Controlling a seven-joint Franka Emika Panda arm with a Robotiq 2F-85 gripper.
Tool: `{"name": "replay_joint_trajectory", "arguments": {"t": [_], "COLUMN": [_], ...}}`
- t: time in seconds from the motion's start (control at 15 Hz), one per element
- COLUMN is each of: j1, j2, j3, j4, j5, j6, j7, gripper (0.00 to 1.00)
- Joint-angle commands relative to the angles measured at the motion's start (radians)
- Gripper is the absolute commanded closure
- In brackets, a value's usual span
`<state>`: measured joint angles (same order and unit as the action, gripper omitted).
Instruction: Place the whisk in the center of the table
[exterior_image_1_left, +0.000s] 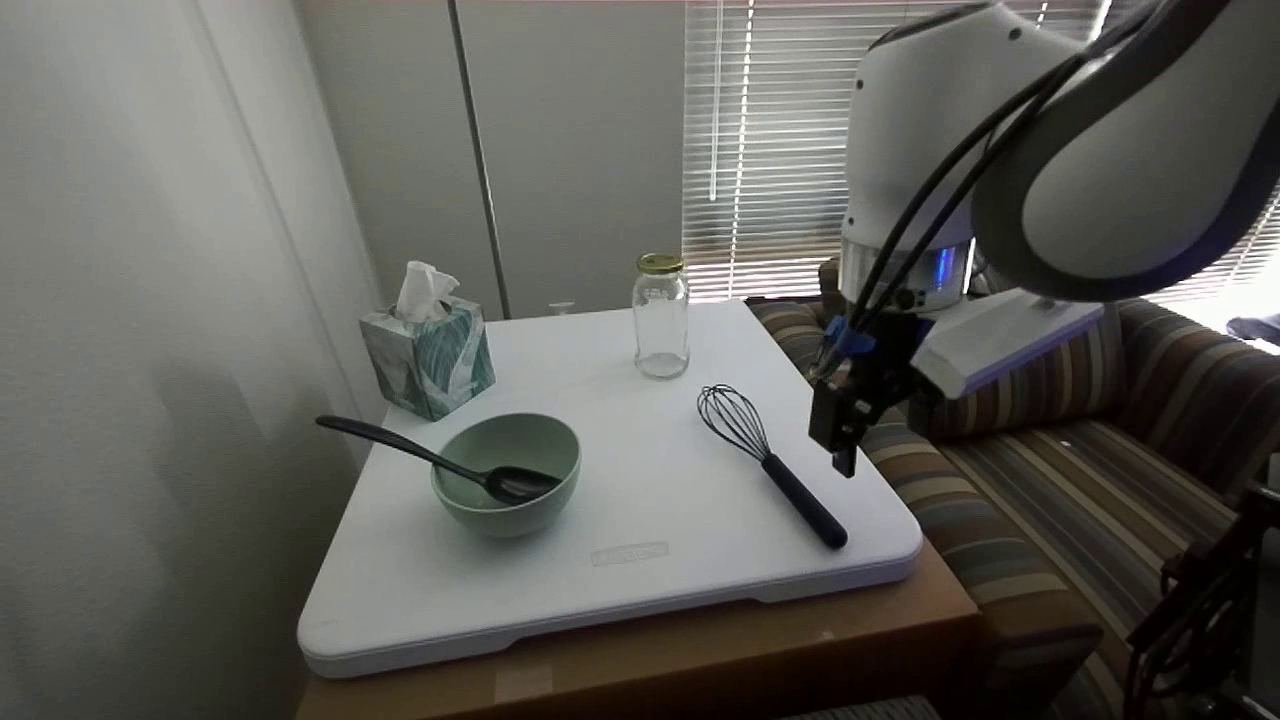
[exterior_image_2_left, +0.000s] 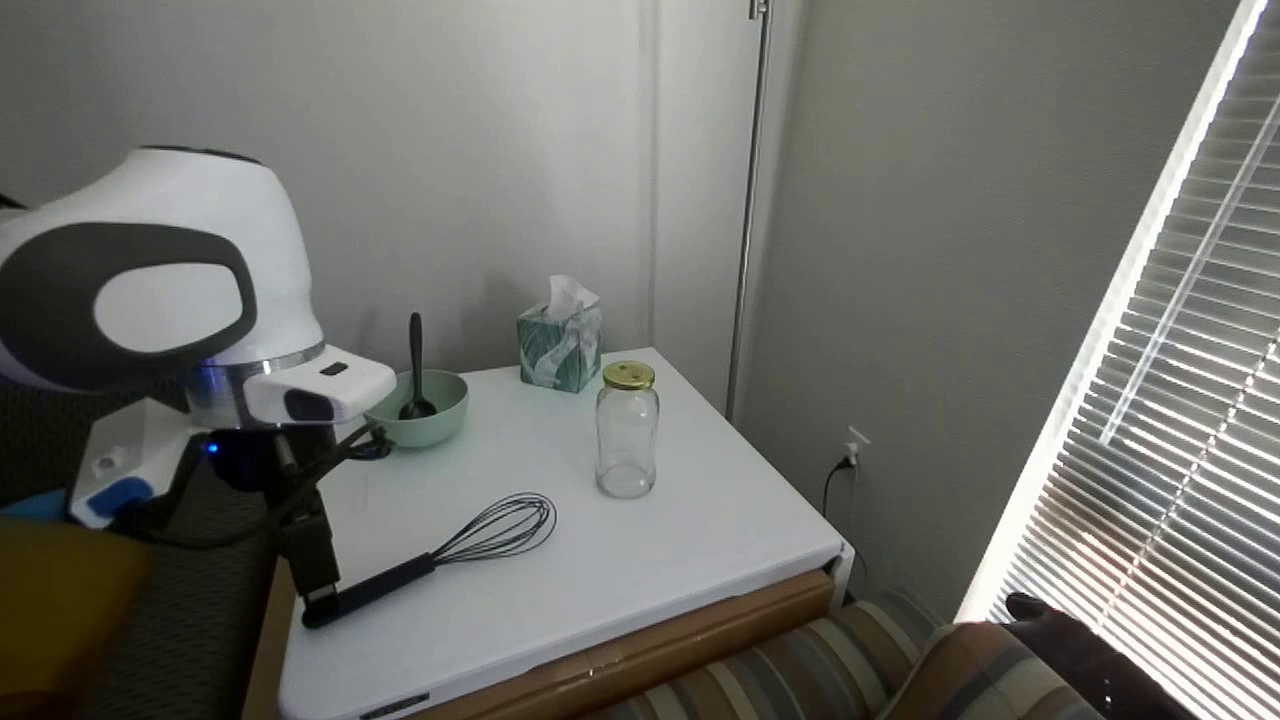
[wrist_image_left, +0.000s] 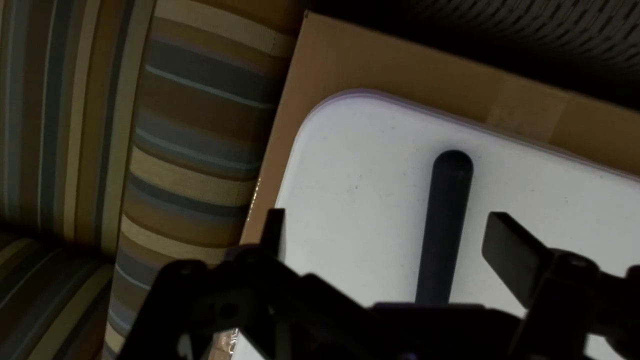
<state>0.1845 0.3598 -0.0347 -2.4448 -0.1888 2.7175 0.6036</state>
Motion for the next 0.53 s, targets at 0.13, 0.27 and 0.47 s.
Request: {"name": "replay_joint_trajectory", "arguments": {"t": [0.13,0.27,0.47], "j1": [0.143,0.119,0.037], "j2": [0.221,0.268,0.317], "j3": [-0.106,-0.089,-0.025], "j4": [0.18,0.213,0.247], "j5": [0.008,0.083,0.225], "j6": [0.056,0.075,0.085], "j7": [0.167,0.186,0.138], "gripper": [0.0,0.0,0.03]}}
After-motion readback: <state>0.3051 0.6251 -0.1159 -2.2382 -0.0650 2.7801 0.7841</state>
